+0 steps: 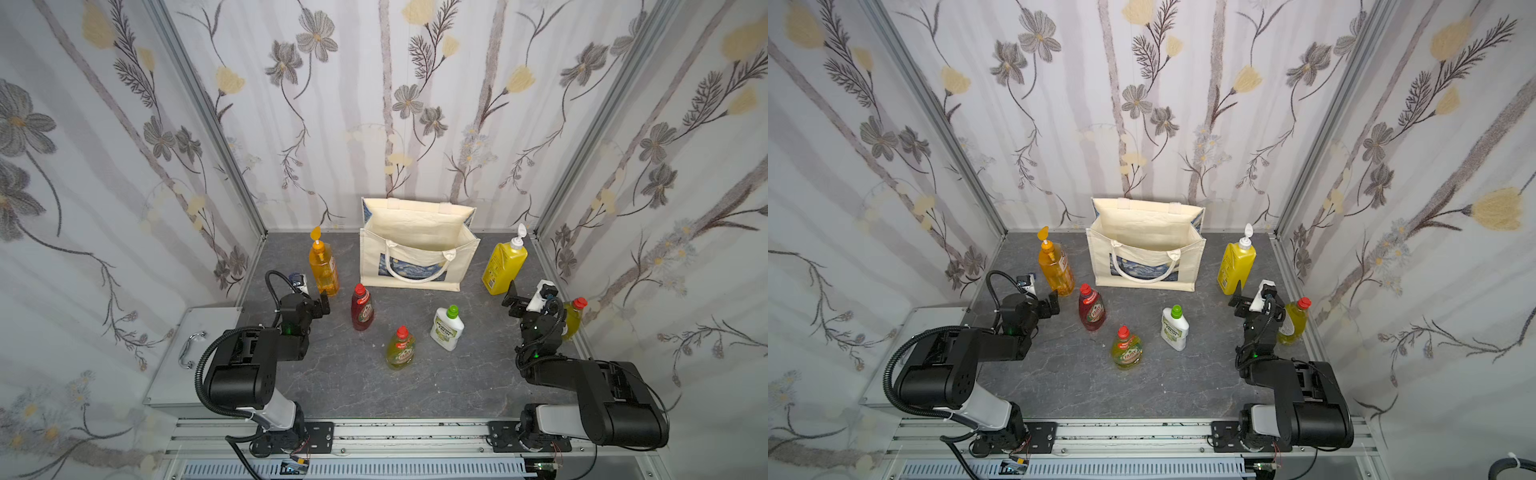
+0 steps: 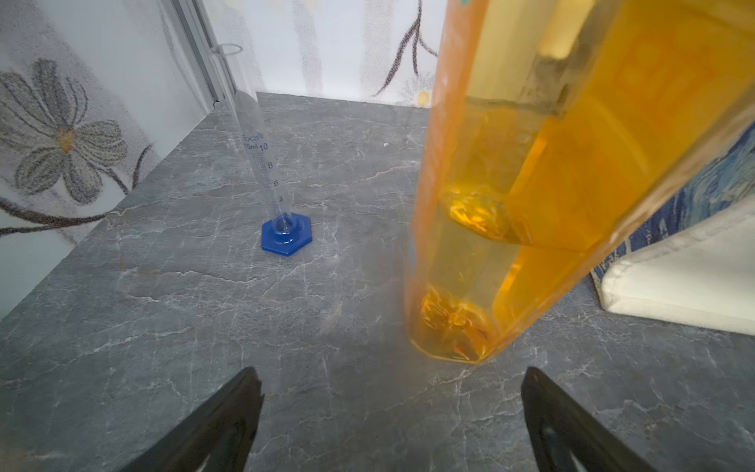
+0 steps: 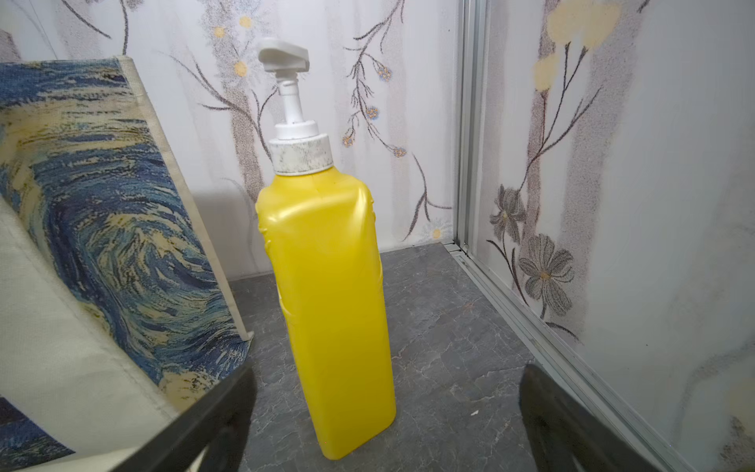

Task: Pack dish soap into the shopping bag
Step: Pick up the bottle of dish soap at the center of the board.

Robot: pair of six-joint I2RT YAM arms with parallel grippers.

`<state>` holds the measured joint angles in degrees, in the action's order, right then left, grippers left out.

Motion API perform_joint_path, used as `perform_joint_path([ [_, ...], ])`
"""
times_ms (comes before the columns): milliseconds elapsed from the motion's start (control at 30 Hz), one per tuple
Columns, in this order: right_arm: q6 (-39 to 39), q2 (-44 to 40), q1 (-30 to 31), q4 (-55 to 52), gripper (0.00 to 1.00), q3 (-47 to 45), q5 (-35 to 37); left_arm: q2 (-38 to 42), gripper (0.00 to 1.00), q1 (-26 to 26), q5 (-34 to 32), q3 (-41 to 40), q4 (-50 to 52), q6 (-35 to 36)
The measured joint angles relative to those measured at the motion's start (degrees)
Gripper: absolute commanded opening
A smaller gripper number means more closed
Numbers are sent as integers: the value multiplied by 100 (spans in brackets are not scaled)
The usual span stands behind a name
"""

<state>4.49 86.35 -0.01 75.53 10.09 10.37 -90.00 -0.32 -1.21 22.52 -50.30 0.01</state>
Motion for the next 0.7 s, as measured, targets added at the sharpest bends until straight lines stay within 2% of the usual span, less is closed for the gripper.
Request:
perform_joint_path([
  [700,0,0,0,-2,100,2,0,0,100,7,44,-4,0,-2],
])
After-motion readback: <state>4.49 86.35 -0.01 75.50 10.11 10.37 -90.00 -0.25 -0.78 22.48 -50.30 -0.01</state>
